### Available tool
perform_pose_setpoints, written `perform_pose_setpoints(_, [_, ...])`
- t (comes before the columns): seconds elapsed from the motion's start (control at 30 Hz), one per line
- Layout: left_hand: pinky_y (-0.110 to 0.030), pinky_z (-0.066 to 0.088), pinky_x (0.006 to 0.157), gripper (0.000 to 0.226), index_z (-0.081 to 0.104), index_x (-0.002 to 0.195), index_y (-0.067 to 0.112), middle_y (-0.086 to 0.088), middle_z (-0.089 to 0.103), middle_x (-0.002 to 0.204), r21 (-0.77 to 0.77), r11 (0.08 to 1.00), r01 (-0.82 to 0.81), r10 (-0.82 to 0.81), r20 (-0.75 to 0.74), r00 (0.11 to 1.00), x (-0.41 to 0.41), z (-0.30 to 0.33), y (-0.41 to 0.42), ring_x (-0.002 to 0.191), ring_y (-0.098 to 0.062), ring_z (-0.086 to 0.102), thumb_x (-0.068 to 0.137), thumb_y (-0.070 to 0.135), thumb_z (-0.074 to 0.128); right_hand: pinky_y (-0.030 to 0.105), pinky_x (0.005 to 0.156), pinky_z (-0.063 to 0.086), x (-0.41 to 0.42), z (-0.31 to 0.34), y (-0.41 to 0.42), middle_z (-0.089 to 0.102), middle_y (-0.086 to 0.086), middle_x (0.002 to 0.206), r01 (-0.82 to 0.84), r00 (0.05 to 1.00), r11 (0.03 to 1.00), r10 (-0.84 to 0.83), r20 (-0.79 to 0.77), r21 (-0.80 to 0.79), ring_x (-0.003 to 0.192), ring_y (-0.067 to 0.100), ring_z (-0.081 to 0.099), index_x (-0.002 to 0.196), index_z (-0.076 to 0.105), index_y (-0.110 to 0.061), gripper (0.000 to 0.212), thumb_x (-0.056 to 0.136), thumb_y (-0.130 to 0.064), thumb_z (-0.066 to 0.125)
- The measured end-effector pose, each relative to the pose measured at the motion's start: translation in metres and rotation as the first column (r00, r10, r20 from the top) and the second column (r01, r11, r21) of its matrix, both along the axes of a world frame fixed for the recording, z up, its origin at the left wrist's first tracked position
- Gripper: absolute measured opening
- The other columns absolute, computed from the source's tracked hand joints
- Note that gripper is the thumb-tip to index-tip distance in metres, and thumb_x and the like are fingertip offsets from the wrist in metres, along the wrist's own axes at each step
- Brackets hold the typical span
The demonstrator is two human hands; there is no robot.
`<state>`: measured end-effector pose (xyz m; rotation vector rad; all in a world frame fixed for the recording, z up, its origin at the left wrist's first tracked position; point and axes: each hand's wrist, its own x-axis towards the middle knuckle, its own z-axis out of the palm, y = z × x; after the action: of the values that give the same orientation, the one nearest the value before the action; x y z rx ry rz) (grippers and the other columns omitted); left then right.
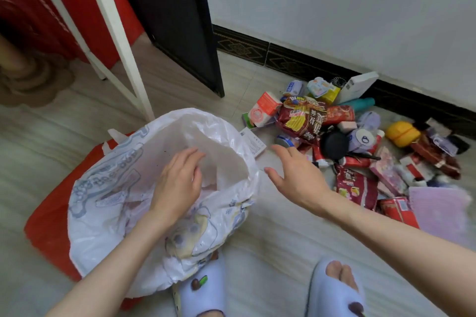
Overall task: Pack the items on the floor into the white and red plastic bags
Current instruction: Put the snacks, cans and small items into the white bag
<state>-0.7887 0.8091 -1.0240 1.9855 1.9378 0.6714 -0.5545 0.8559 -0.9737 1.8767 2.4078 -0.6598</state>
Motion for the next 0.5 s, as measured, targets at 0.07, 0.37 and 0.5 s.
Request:
perform_pose_setpoints(0.07, [-0.039,0.045,0.092,0.041,0.056,0.117,0.008,-0.011,0.056,0.121,0.108,0.990,0.091,-0.087,-0.038,0.995,0.023,0.025,0.017,0.111,-0.027,0.053,0.085,0.022,0.035,0.041,0.089,0.045,0.024,0.009,0.008,0.046,0.010,0.129,-0.019,0.999,0.999,0.018,0.038,0.033,0.116,0.030,0.047,0.138,0.030,-0.018,0.053,0.092,-0.038,0.045])
perform_pose_setpoints(0.37, [-0.039,0.027,0.109,0.067,0.027,0.139,0.005,-0.017,0.029,0.145,-0.119,0.959,0.257,-0.271,-0.131,0.954,0.118,0.013,0.141,0.133,-0.028,0.025,0.085,0.025,0.060,0.044,0.092,0.045,0.093,-0.025,0.096,0.043,0.013,0.135,0.180,0.981,0.979,-0.186,0.058,0.096,0.122,0.031,0.042,0.139,0.030,-0.014,0.060,0.090,-0.043,0.049])
perform_pose_setpoints(0.5, [-0.042,0.019,0.113,0.094,0.003,0.146,0.011,-0.014,0.007,0.153,-0.311,0.936,0.163,-0.249,-0.259,0.933,0.117,-0.045,0.159,0.141,-0.029,0.008,0.081,0.047,0.060,0.047,0.104,0.036,0.097,-0.060,0.135,0.031,0.012,0.146,0.183,0.981,0.972,-0.189,0.032,0.144,0.133,0.031,0.030,0.143,0.024,-0.017,0.078,0.082,-0.053,0.057])
